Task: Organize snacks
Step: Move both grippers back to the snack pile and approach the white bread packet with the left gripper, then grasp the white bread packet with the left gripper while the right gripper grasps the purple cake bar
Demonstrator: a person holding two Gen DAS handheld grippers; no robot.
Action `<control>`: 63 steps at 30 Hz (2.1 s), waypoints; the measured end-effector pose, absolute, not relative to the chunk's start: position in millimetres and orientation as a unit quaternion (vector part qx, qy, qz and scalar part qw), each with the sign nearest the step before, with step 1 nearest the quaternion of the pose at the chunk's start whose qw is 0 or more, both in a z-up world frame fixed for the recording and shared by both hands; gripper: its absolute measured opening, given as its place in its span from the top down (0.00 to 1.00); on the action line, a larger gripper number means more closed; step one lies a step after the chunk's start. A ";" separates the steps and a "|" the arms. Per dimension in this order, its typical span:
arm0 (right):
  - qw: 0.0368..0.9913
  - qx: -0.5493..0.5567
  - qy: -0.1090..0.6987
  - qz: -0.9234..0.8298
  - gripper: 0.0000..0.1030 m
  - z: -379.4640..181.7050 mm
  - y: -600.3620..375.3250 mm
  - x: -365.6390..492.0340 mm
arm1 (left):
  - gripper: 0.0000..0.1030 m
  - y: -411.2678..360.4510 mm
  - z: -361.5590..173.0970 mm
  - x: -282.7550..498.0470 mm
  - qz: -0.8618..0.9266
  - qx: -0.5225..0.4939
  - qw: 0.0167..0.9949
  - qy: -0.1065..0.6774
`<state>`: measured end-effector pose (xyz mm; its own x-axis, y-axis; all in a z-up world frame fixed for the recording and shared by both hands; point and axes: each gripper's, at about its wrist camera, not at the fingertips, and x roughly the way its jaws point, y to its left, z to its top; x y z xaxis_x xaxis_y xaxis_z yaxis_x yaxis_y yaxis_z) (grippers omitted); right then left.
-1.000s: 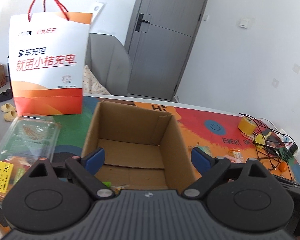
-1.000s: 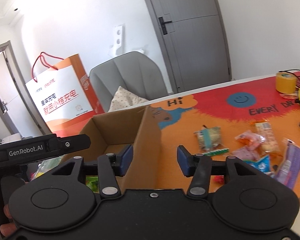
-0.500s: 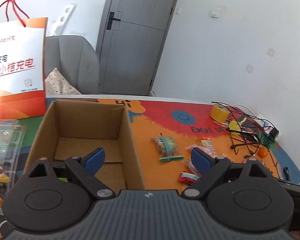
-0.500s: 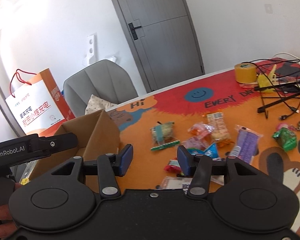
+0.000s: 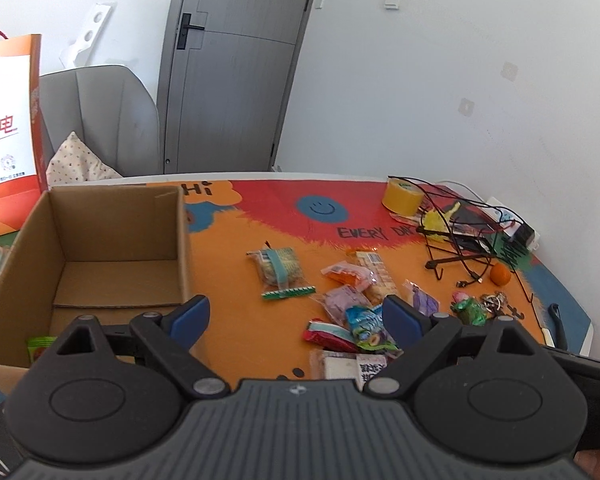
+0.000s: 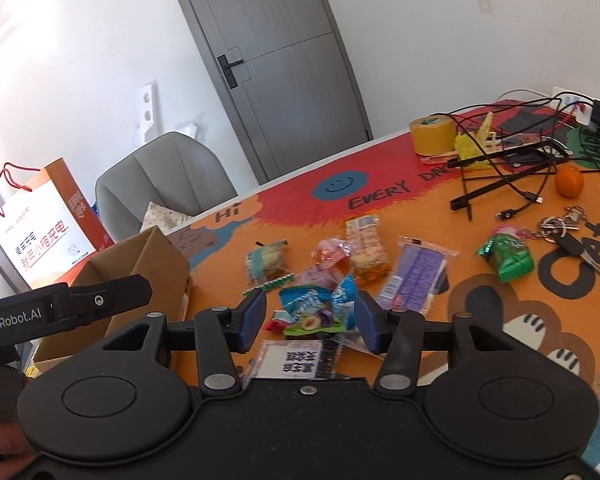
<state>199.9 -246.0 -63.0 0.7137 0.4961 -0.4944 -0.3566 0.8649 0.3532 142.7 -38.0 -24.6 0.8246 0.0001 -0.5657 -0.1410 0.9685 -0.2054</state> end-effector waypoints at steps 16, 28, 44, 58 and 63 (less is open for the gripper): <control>0.916 0.139 0.322 0.194 0.52 -89.1 -282.4 210.4 | 0.10 -69.6 -57.4 170.3 0.021 -0.112 0.932 0.343; 0.910 0.144 0.344 0.181 0.51 -105.5 -290.2 220.3 | 0.11 -84.3 -96.2 194.7 0.016 -0.117 0.911 0.396; 0.905 0.135 0.358 0.187 0.44 -115.6 -274.7 233.8 | 0.27 -84.3 -117.0 202.8 0.018 -0.102 0.909 0.404; 0.908 0.124 0.362 0.172 0.34 -121.8 -249.2 251.1 | 0.46 -58.9 -108.7 196.1 0.019 -0.131 0.906 0.402; 0.909 0.110 0.373 0.151 0.37 -126.3 -248.9 252.5 | 0.45 -56.4 -109.0 196.2 0.026 -0.136 0.907 0.399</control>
